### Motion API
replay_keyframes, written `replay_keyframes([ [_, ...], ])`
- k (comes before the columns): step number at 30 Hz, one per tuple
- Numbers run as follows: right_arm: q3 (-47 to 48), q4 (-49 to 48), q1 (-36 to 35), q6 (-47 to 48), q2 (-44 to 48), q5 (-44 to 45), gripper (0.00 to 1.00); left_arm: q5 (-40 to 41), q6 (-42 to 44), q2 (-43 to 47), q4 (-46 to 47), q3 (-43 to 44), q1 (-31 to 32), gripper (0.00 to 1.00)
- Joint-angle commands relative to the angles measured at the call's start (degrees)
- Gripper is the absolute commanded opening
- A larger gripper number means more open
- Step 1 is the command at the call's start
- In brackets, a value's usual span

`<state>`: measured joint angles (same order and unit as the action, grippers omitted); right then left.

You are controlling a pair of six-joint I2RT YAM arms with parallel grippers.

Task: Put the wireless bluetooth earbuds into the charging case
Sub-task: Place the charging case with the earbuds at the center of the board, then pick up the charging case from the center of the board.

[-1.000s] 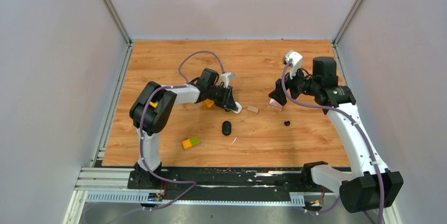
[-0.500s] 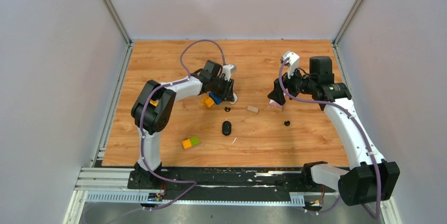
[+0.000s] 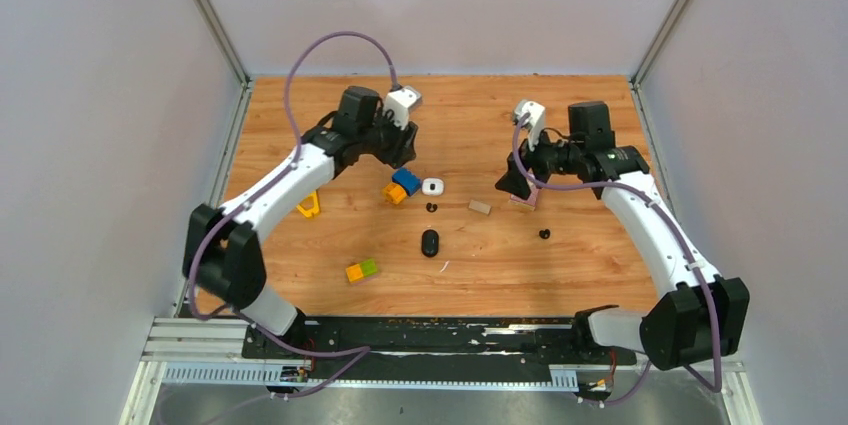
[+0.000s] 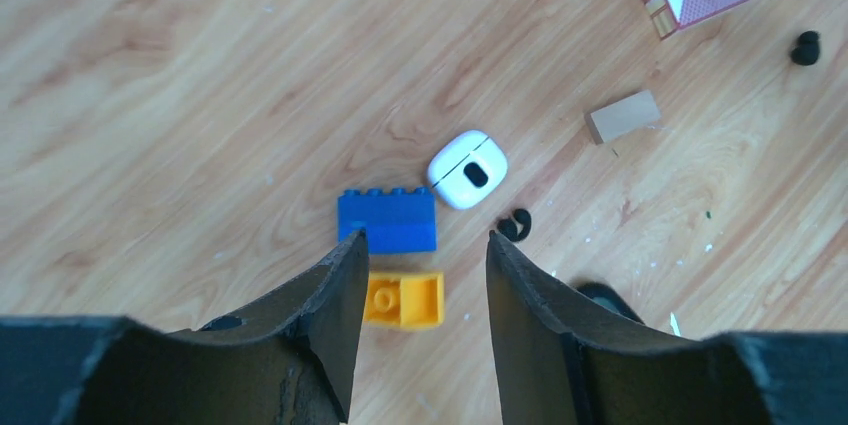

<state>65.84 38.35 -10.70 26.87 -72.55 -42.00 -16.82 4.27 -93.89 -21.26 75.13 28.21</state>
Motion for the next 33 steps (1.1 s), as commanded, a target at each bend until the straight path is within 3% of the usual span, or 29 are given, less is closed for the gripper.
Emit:
replay_keyframes([
  [1,1.19,2.66,-8.07,14.59,-1.27,-0.71,0.71,-0.04,2.71,12.08,-1.96,-6.14,-2.88,0.54],
  [7,1.48,7.04,-19.61,33.67,-7.87,1.3,0.49,-5.74,-4.0,22.08,-2.39,-17.1,-7.93,0.55],
  [10,5.28,7.17,-22.84,34.91,-14.11,4.29,0.4,-6.1,-5.9,24.57,-3.5,-20.51,-9.75,0.55],
  [12,7.79,9.32,-25.19,38.69,-17.14,4.3,0.41,-6.29,-7.15,26.44,-3.38,-22.02,-12.24,0.55],
  [17,11.44,15.41,-27.8,60.66,-24.43,3.41,0.46,-5.2,-7.09,30.28,-3.7,-23.83,-18.1,0.55],
  [21,21.07,25.03,-29.13,73.24,-34.35,6.15,0.5,-7.87,-10.18,32.5,-2.21,-25.3,-21.9,0.54],
  [28,24.25,29.59,-31.95,86.75,-40.85,13.89,0.57,-10.2,-11.24,37.23,-2.27,-27.58,-25.64,0.54],
  [33,24.13,28.98,-33.89,88.91,-43.49,15.27,0.6,-11.17,-12.82,38.21,-1.09,-29.08,-27.41,0.54],
])
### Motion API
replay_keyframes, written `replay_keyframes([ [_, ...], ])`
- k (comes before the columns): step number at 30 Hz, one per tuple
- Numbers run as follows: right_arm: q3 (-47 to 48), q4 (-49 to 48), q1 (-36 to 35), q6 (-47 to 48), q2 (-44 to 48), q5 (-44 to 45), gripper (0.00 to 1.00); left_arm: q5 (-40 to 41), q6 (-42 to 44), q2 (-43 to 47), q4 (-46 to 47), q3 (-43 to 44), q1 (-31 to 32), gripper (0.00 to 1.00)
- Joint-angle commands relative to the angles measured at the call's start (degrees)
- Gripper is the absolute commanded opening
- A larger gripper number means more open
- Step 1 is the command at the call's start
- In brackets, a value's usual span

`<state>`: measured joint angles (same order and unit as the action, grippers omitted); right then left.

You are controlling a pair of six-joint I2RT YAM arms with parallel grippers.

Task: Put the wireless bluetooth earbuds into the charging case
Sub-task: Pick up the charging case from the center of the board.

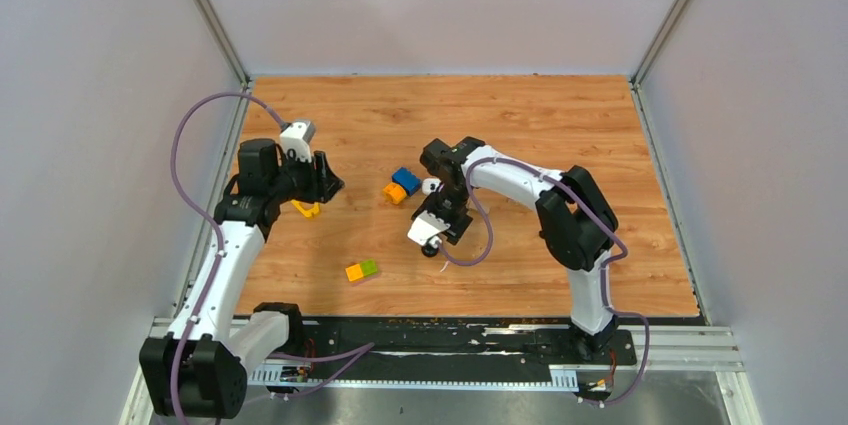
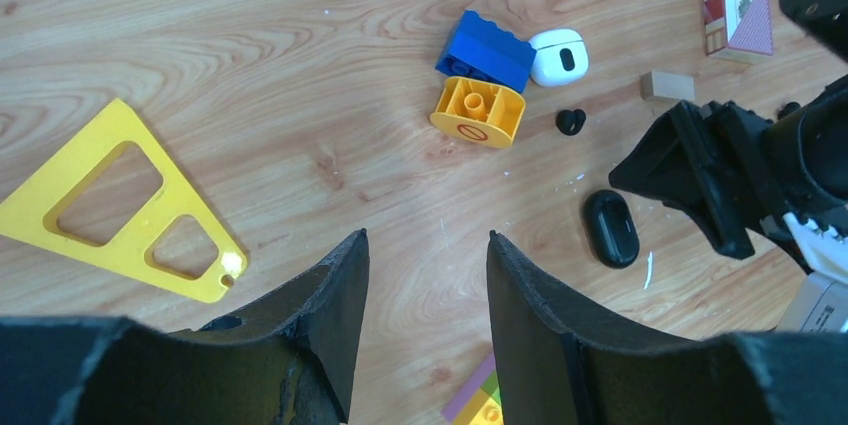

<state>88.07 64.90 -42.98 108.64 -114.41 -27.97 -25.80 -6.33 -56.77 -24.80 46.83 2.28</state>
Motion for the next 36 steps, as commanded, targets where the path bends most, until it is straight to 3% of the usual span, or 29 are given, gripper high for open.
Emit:
replay_keyframes([
  [1,1.86,1.66,-2.1,6.45,-2.15,0.98,0.61,-2.38,-2.61,1.11,2.81,-0.92,-1.69,0.54],
  [12,4.98,0.46,-5.24,3.51,-7.03,-0.7,0.6,-4.03,-4.03,0.28,3.52,-0.26,-2.11,0.54],
  [18,6.55,7.61,-4.61,0.77,-7.51,1.4,0.42,-6.53,-4.36,-0.22,4.36,-0.47,-2.11,0.53],
  [20,5.9,8.55,-3.77,-2.61,-6.9,1.3,0.32,-7.43,-5.15,-0.82,5.43,-0.82,-2.11,0.53],
  [23,4.91,7.38,-1.61,-10.77,-4.2,-1.81,0.25,-9.2,-7.21,-1.88,7.93,-1.48,-2.11,0.52],
  [27,3.67,-1.76,1.27,-30.37,4.52,-5.96,0.23,-13.04,-11.29,-3.15,14.44,-2.53,-1.87,0.49],
  [30,1.69,-12.05,1.93,-44.42,12.64,-3.51,0.22,-16.0,-14.71,-4.16,20.35,-2.88,0.12,0.51],
  [33,-2.01,-21.58,1.92,-50.65,20.62,-0.1,0.22,-20.0,-17.06,-5.67,27.56,-2.11,3.66,0.53],
  [36,-7.63,-32.61,1.89,-54.67,28.01,4.61,0.23,-24.24,-12.98,-7.86,27.54,1.87,8.54,0.55],
])
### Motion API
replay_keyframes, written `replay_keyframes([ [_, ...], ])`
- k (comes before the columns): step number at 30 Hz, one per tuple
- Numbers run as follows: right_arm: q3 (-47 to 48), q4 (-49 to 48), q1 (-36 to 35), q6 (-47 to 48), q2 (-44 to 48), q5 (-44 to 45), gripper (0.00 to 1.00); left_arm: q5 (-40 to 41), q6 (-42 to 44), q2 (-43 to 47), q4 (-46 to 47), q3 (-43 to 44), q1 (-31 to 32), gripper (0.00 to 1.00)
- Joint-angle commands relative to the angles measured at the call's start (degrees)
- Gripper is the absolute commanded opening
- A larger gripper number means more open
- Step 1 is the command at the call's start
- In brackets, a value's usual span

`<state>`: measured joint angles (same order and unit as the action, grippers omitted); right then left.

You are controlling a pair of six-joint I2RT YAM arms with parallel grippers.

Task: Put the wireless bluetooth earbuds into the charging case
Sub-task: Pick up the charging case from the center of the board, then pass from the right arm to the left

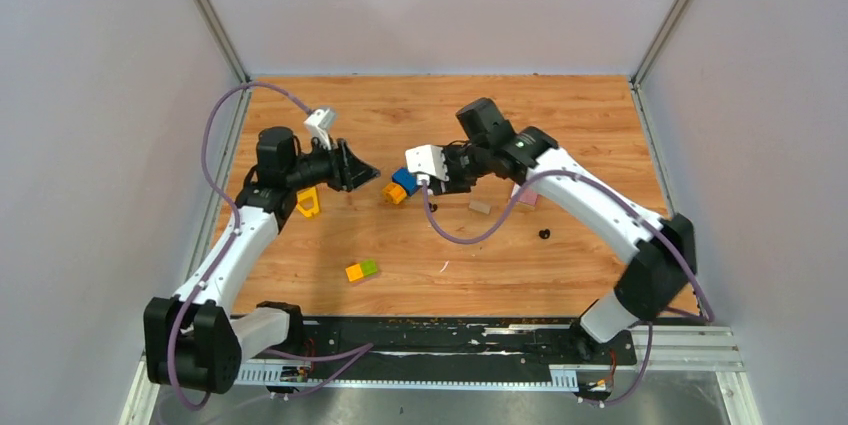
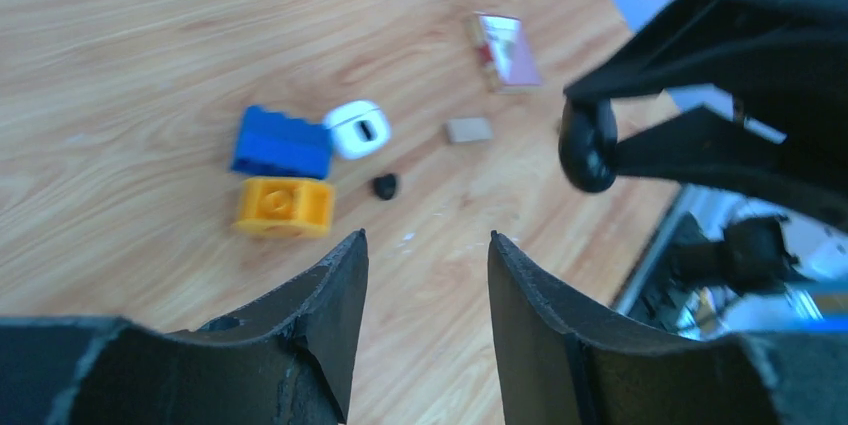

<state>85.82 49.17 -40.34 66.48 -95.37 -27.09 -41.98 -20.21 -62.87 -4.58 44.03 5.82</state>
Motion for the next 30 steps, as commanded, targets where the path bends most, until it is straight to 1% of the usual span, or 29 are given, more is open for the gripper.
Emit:
replay_keyframes([
  [1,-7.54,-20.77,-0.78,-12.86,11.51,4.81,0.23,-9.28,2.06,-2.4,6.87,6.06,6.39,0.56],
  [2,-9.51,-24.21,-0.93,-12.97,13.76,5.48,0.24,-10.27,2.24,-3.05,6.99,7.73,7.46,0.57],
  [4,-12.6,-29.2,-1.68,-12.27,17.18,6.79,0.24,-11.9,-0.38,-4.39,9.56,9.11,8.91,0.58],
  [6,-13.31,-30.46,-2.82,-11.24,18.8,8.16,0.24,-13.33,-5.15,-5.54,14.9,9.48,9.8,0.58],
  [8,-13.17,-30.88,-4.07,-10.92,19.19,9.71,0.24,-14.14,-10.64,-6.77,22.66,9.27,10.51,0.59],
  [10,-13.07,-31.13,-4.91,-10.96,19.18,11.08,0.25,-15.42,-13.44,-8.1,26.31,9.65,11.62,0.58],
  [14,-13.25,-32.29,-5.45,-10.96,19.01,13.01,0.26,-15.07,-10.41,-10.57,21.53,12.44,13.17,0.58],
  [24,-13.26,-33.42,-6.43,-8.9,18.66,14.79,0.27,-14.16,-10.72,-14.43,20.75,15.02,14.55,0.51],
  [30,-14.01,-34.26,-7.53,-8.01,18.64,15.61,0.3,-14.29,-12.13,-15.9,23.3,15.59,14.69,0.46],
])
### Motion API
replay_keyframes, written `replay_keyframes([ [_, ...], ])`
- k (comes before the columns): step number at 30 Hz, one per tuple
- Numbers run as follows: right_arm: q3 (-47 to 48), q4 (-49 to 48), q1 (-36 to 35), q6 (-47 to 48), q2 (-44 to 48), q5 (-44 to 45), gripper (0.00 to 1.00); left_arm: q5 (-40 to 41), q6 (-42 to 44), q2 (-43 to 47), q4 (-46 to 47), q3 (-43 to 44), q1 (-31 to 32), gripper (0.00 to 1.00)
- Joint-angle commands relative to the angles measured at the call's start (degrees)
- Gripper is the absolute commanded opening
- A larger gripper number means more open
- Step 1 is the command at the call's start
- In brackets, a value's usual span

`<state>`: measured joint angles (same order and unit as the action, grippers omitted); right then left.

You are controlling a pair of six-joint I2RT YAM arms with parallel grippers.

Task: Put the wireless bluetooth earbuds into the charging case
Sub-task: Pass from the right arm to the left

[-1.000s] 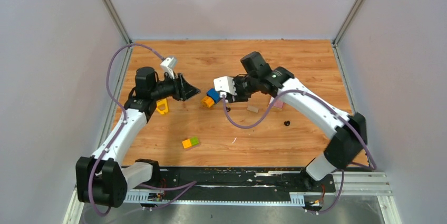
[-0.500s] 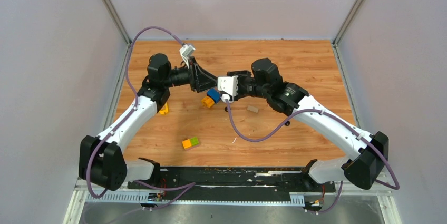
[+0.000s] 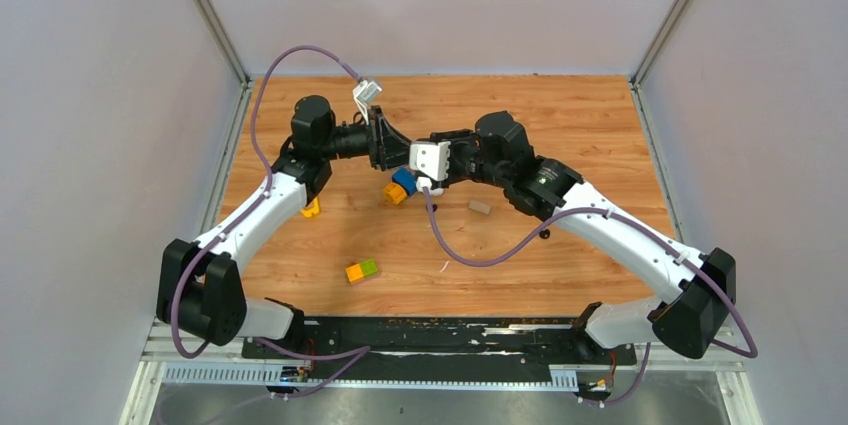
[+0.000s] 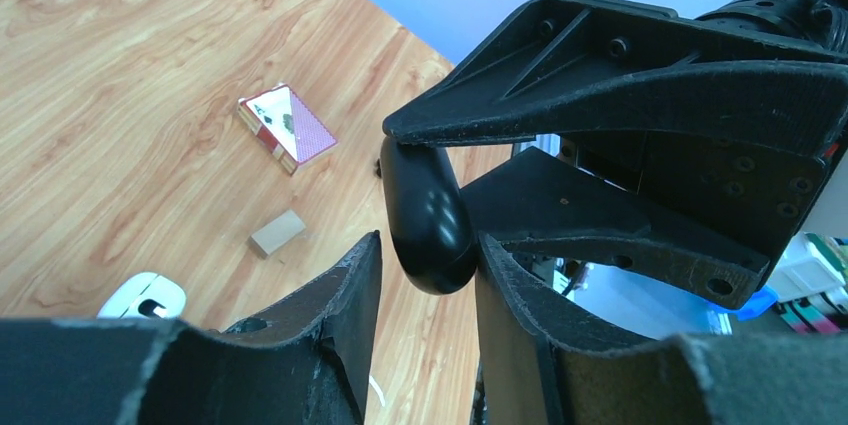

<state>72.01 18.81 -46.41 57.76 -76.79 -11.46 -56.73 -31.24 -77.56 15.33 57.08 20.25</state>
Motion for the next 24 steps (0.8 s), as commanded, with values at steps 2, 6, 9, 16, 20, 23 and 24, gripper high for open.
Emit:
replay_keyframes([
  [2,-0.2,-4.26,-1.62,0.69,-0.09,0.24,0.3,0.1,-1.4,-1.73,3.91,2.75,0.44,0.45],
  [6,-0.09,-4.8,-1.82,0.36,-0.44,0.79,0.3,-0.79,-1.76,-2.24,4.98,2.97,0.73,0.45],
  [9,-0.03,-5.12,-1.82,0.22,-0.63,0.97,0.3,-1.0,-1.67,-2.5,5.1,3.1,0.93,0.43],
  [16,-0.25,-4.78,-2.01,0.19,-0.6,0.58,0.33,-1.54,-2.52,-2.97,7.12,2.91,1.02,0.28],
  [20,0.59,-2.56,-1.76,-2.34,-0.28,-0.22,0.45,-2.85,-2.02,-2.99,9.3,2.05,1.02,0.09],
  [23,6.62,9.87,1.35,-5.81,-1.42,-9.65,0.55,-6.28,-4.59,-2.51,18.44,-1.21,0.99,0.03],
  [24,9.18,15.31,2.84,-7.36,-1.88,-14.33,0.57,-7.01,-5.34,-1.95,22.7,-2.94,0.94,0.01],
])
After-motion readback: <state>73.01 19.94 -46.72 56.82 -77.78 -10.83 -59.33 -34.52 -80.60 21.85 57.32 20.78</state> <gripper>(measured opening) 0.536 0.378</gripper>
